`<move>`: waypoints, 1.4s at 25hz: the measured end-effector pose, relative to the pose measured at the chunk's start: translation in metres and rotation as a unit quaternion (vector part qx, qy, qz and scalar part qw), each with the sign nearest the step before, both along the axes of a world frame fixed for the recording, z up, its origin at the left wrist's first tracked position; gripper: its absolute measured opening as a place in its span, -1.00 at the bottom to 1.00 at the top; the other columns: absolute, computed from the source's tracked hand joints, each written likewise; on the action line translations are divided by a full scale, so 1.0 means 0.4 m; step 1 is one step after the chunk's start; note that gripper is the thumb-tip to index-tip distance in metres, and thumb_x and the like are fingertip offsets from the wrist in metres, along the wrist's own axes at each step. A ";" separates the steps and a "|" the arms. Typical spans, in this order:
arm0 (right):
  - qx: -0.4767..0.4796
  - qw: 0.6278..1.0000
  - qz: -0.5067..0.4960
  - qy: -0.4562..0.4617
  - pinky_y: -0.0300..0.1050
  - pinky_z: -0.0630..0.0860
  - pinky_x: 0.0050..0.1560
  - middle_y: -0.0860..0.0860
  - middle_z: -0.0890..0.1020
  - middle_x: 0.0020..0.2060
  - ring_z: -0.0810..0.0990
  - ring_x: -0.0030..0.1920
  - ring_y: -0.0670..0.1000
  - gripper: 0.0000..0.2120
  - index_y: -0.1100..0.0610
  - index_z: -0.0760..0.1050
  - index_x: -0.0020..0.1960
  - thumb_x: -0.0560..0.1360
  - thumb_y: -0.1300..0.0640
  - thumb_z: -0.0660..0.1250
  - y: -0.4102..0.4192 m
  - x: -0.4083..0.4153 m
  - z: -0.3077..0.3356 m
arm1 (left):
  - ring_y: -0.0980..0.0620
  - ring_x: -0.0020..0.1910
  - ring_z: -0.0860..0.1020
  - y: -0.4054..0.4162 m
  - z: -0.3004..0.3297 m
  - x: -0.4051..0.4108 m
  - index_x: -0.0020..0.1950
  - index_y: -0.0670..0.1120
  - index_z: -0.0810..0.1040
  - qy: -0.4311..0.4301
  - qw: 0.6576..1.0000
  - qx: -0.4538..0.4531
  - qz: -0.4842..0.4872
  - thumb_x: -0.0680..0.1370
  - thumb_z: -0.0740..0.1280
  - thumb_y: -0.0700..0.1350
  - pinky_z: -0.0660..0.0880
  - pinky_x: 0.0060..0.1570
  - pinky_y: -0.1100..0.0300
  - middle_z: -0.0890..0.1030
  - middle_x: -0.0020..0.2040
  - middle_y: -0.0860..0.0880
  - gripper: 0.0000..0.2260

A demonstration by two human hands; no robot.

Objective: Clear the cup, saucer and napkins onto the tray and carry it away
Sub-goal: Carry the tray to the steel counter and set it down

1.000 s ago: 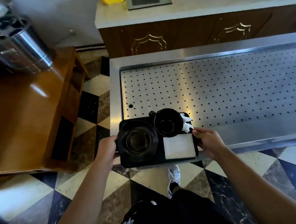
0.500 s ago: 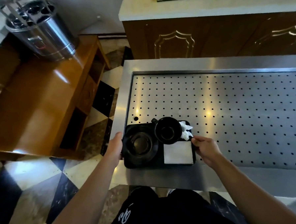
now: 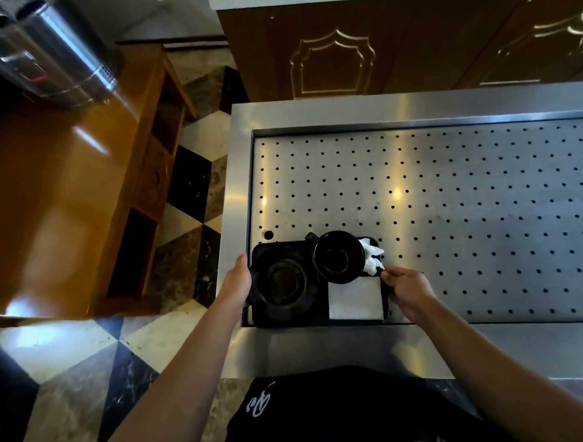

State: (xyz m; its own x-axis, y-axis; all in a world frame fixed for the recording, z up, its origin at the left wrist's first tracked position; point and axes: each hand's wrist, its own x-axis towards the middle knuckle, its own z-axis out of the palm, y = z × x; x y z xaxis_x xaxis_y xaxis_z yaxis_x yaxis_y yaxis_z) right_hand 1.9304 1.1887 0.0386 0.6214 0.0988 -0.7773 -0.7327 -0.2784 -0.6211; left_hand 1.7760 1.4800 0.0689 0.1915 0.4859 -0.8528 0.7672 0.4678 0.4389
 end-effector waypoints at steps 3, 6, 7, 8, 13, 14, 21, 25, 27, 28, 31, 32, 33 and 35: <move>-0.012 1.000 -0.006 -0.002 0.04 0.51 0.26 0.16 0.68 0.07 0.61 0.07 0.10 -0.75 0.27 0.58 0.27 0.63 0.33 0.26 0.006 -0.001 -0.010 | -0.20 0.56 0.34 0.003 -0.009 0.012 0.64 -0.02 0.23 0.011 1.000 -0.005 -0.022 0.59 -0.03 0.43 0.24 0.55 -0.25 0.38 0.59 -0.13 -0.24; -0.030 1.000 0.006 -0.005 0.09 0.51 0.36 0.14 0.70 0.11 0.64 0.19 0.15 -0.74 0.25 0.61 0.27 0.62 0.31 0.27 0.004 0.000 -0.031 | -0.20 0.59 0.30 0.005 -0.018 0.021 0.66 -0.03 0.19 0.011 0.999 -0.005 -0.033 0.64 -0.03 0.38 0.21 0.57 -0.24 0.33 0.62 -0.14 -0.29; -0.031 0.999 0.010 -0.006 0.08 0.52 0.35 0.12 0.71 0.09 0.65 0.17 0.14 -0.73 0.24 0.61 0.27 0.62 0.31 0.28 0.004 0.001 -0.035 | -0.20 0.59 0.29 0.007 -0.023 0.025 0.66 -0.04 0.18 0.013 0.999 -0.006 -0.034 0.64 -0.04 0.38 0.20 0.57 -0.24 0.32 0.62 -0.14 -0.29; -0.034 0.999 0.012 -0.006 0.06 0.52 0.31 0.10 0.71 0.05 0.64 0.13 0.11 -0.73 0.23 0.62 0.27 0.62 0.30 0.28 0.004 0.003 -0.038 | -0.20 0.60 0.28 0.009 -0.027 0.028 0.66 -0.04 0.18 0.014 0.999 -0.007 -0.035 0.64 -0.04 0.38 0.19 0.57 -0.23 0.31 0.63 -0.14 -0.29; -0.051 0.999 0.006 -0.013 0.13 0.51 0.37 0.11 0.71 0.07 0.63 0.18 0.11 -0.74 0.22 0.61 0.27 0.61 0.30 0.31 -0.003 0.012 -0.048 | -0.19 0.61 0.27 0.010 -0.040 0.037 0.66 -0.05 0.16 0.019 0.999 -0.012 -0.047 0.63 -0.04 0.40 0.18 0.58 -0.24 0.30 0.64 -0.13 -0.26; -0.052 0.999 0.006 -0.012 0.13 0.52 0.36 0.12 0.71 0.07 0.63 0.15 0.10 -0.74 0.24 0.61 0.27 0.61 0.30 0.30 -0.003 0.011 -0.049 | -0.20 0.60 0.27 0.010 -0.043 0.036 0.66 -0.06 0.17 0.022 0.999 -0.011 -0.049 0.63 -0.04 0.40 0.19 0.58 -0.24 0.31 0.63 -0.14 -0.25; -0.061 0.998 0.004 -0.022 0.16 0.53 0.35 0.18 0.71 0.10 0.66 0.17 0.16 -0.74 0.25 0.62 0.25 0.61 0.32 0.27 -0.011 -0.003 -0.052 | -0.22 0.58 0.31 -0.011 -0.033 0.046 0.64 -0.12 0.22 0.051 0.994 0.020 -0.094 0.64 -0.05 0.39 0.25 0.56 -0.17 0.32 0.62 -0.17 -0.24; -0.078 0.996 0.018 -0.030 0.16 0.54 0.34 0.16 0.71 0.08 0.66 0.19 0.17 -0.74 0.25 0.61 0.26 0.60 0.31 0.30 -0.014 0.004 -0.053 | -0.22 0.57 0.32 -0.024 -0.025 0.057 0.63 -0.14 0.25 0.057 0.990 0.039 -0.122 0.66 -0.07 0.36 0.26 0.56 -0.16 0.33 0.61 -0.19 -0.26; -0.080 0.996 0.025 -0.031 0.14 0.54 0.34 0.14 0.73 0.03 0.67 0.15 0.15 -0.76 0.23 0.65 0.21 0.58 0.31 0.33 -0.016 0.006 -0.054 | -0.23 0.55 0.34 -0.027 -0.022 0.060 0.61 -0.16 0.28 0.063 0.989 0.054 -0.123 0.67 -0.07 0.34 0.27 0.55 -0.15 0.36 0.59 -0.20 -0.27; -0.078 0.996 0.028 -0.030 0.10 0.55 0.31 0.12 0.73 -0.02 0.68 0.09 0.13 -0.78 0.20 0.67 0.17 0.58 0.30 0.33 -0.016 0.006 -0.055 | -0.24 0.53 0.37 -0.027 -0.023 0.059 0.59 -0.18 0.31 0.063 0.988 0.065 -0.123 0.68 -0.07 0.33 0.29 0.53 -0.15 0.39 0.57 -0.22 -0.28; -0.075 0.996 0.038 -0.032 0.04 0.59 0.11 0.03 0.71 -0.19 0.63 -0.10 0.06 -0.78 0.11 0.71 0.07 0.58 0.29 0.31 -0.015 0.000 -0.039 | -0.25 0.46 0.44 -0.038 -0.005 0.051 0.52 -0.24 0.39 0.069 0.983 0.101 -0.135 0.71 -0.06 0.27 0.33 0.45 -0.12 0.47 0.48 -0.26 -0.33; -0.080 0.995 0.049 -0.042 0.00 0.57 0.03 0.01 0.69 -0.22 0.61 -0.14 0.04 -0.77 0.10 0.71 0.09 0.58 0.28 0.30 -0.014 -0.002 -0.034 | -0.24 0.42 0.46 -0.043 -0.004 0.045 0.50 -0.25 0.41 0.071 0.981 0.111 -0.140 0.71 -0.06 0.25 0.35 0.42 -0.11 0.49 0.45 -0.26 -0.34; -0.095 0.992 0.068 -0.054 -0.04 0.54 -0.03 -0.01 0.68 -0.24 0.59 -0.17 0.03 -0.75 0.08 0.70 0.11 0.58 0.26 0.29 -0.014 -0.005 -0.029 | -0.24 0.39 0.49 -0.052 0.002 0.039 0.47 -0.25 0.43 0.073 0.980 0.122 -0.143 0.72 -0.05 0.25 0.37 0.40 -0.10 0.51 0.42 -0.26 -0.35; -0.134 0.978 0.131 -0.089 -0.13 0.49 -0.09 -0.03 0.68 -0.22 0.59 -0.17 0.03 -0.73 0.01 0.70 0.11 0.57 0.22 0.27 -0.015 -0.015 -0.010 | -0.24 0.33 0.52 -0.070 0.015 0.020 0.42 -0.26 0.47 0.071 0.977 0.141 -0.145 0.73 -0.03 0.21 0.39 0.35 -0.09 0.55 0.32 -0.26 -0.38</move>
